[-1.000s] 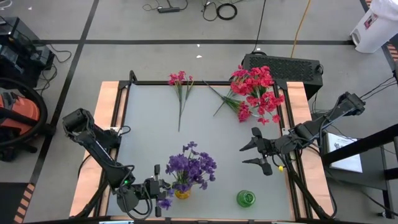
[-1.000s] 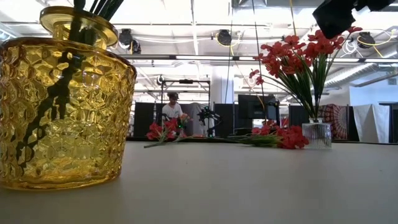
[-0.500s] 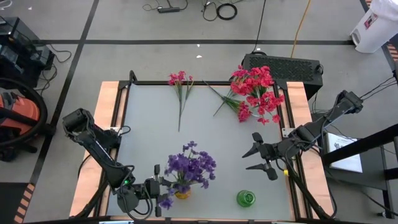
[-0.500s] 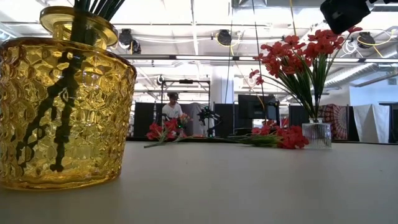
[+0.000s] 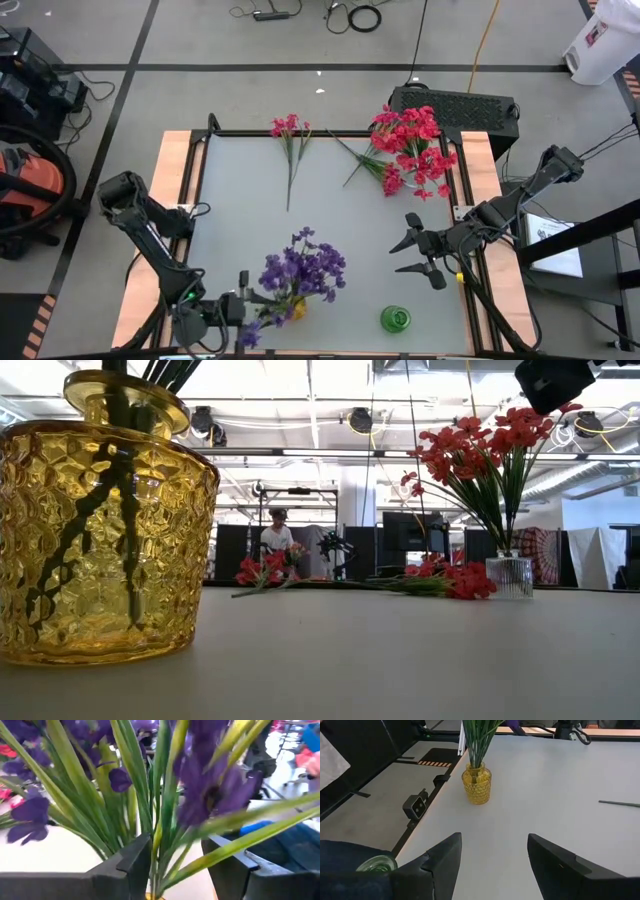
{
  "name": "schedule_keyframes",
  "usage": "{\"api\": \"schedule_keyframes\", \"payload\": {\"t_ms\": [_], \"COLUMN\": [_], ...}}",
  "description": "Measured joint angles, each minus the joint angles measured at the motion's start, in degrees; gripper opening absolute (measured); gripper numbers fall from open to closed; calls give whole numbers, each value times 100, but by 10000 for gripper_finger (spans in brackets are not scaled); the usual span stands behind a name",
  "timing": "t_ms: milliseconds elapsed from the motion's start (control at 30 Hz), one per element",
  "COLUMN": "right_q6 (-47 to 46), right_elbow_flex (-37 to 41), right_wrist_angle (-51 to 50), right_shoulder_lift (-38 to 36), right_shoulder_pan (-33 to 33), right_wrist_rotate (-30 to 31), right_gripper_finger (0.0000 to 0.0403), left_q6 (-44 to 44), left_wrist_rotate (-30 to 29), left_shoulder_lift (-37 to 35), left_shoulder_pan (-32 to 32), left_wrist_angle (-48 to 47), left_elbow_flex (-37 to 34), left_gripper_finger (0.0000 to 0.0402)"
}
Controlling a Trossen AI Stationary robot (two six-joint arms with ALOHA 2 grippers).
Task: Sort flowers into vase by color
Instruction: Put the purple flower into the yellow transparent vase, then put the left pink flower into the green transparent vase
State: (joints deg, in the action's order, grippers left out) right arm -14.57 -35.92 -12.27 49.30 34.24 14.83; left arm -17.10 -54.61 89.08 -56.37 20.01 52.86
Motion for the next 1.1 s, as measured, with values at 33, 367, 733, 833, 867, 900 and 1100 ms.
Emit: {"api": "schedule_keyframes", "payload": {"t_ms": [33,367,733,833,867,900,1100], "right_q6": [0,-22,-22,-22,-22,-22,-22], "right_elbow_flex": [0,0,0,0,0,0,0], "right_wrist_angle": [0,0,0,-1,-1,-1,-2], "right_shoulder_lift": [0,2,1,2,2,2,2], "right_shoulder_pan": [0,0,0,0,0,0,0], "right_wrist_rotate": [0,0,0,0,0,0,0], "right_gripper_finger": [219,219,219,219,219,219,219], "left_q6": [57,669,1172,1164,1162,1161,1179], "left_wrist_rotate": [0,-107,-39,50,102,205,675], "left_shoulder_lift": [-32,-436,-740,-771,-776,-785,-837], "left_shoulder_pan": [-58,-265,-211,-216,-220,-226,-229], "left_wrist_angle": [0,66,365,427,478,529,514], "left_elbow_flex": [0,0,0,0,0,0,120], "left_gripper_finger": [180,180,180,180,180,180,180]}}
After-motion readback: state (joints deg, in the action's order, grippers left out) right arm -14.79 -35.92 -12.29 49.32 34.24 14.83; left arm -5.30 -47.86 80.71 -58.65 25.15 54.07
